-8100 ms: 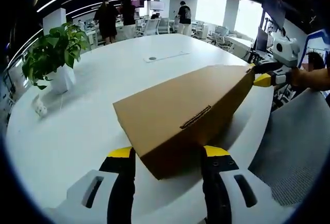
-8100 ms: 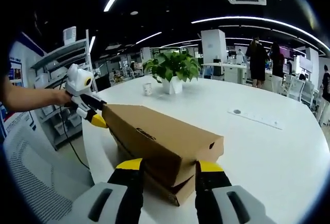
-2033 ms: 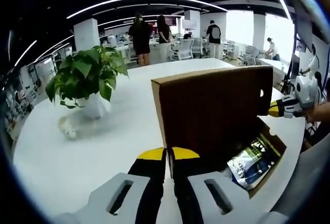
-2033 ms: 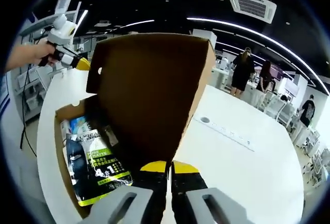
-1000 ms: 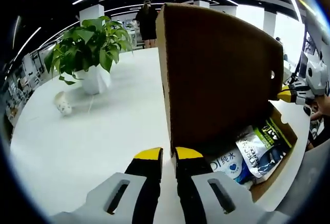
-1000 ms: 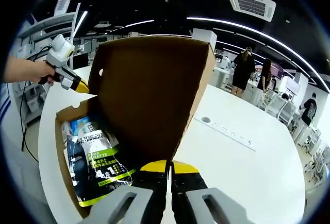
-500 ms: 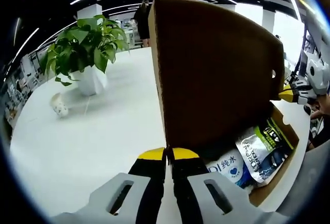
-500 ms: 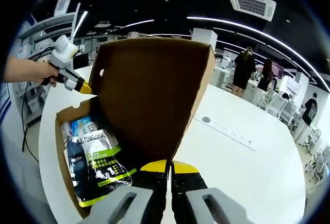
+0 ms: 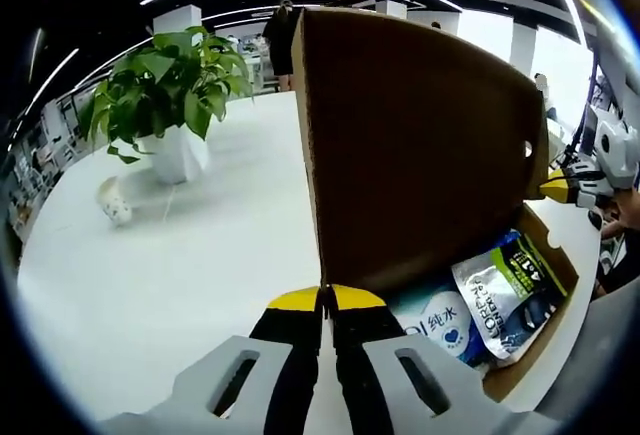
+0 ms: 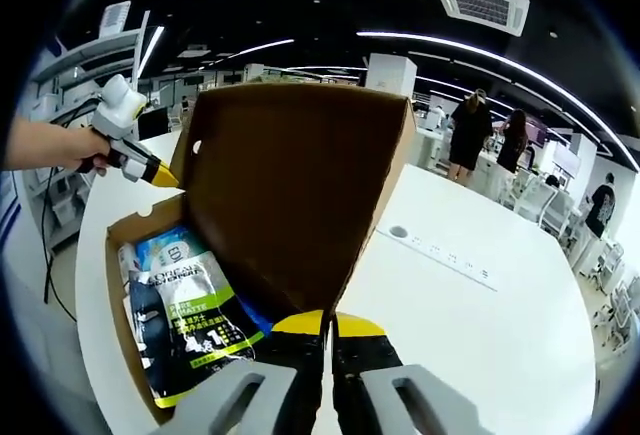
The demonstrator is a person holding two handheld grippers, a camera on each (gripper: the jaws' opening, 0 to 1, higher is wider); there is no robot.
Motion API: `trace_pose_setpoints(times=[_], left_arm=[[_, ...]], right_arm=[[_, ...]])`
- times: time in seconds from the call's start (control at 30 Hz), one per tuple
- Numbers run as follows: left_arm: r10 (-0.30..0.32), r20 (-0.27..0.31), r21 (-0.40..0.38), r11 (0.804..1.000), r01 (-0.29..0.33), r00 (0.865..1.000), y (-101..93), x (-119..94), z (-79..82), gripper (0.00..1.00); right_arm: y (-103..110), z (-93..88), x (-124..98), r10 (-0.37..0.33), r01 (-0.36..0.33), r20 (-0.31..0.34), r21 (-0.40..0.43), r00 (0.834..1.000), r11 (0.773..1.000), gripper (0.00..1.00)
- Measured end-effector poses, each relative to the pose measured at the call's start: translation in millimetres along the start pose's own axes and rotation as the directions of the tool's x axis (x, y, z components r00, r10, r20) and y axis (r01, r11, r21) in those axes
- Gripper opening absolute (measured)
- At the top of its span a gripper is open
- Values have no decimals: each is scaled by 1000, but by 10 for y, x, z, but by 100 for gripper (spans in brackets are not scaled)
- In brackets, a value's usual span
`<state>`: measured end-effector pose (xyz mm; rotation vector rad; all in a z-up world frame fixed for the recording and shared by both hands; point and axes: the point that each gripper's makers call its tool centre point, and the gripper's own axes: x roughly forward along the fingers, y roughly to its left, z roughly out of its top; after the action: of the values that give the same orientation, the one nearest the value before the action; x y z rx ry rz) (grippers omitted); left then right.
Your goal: Operate the shoe box by opening the lid, removing the specified soft item, and placing it in the target area until the item is outside and the box remains undamaged.
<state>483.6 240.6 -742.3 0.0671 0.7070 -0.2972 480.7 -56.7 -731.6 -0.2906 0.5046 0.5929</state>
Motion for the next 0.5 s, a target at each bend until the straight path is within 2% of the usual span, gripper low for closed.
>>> trace_pose_setpoints(times=[0.5], left_arm=[[-6,-2,-19,1000,6,1000,26,17,24,0]], right_arm=[[-33,27,30,-3,3,2,4,1000,1000,0]])
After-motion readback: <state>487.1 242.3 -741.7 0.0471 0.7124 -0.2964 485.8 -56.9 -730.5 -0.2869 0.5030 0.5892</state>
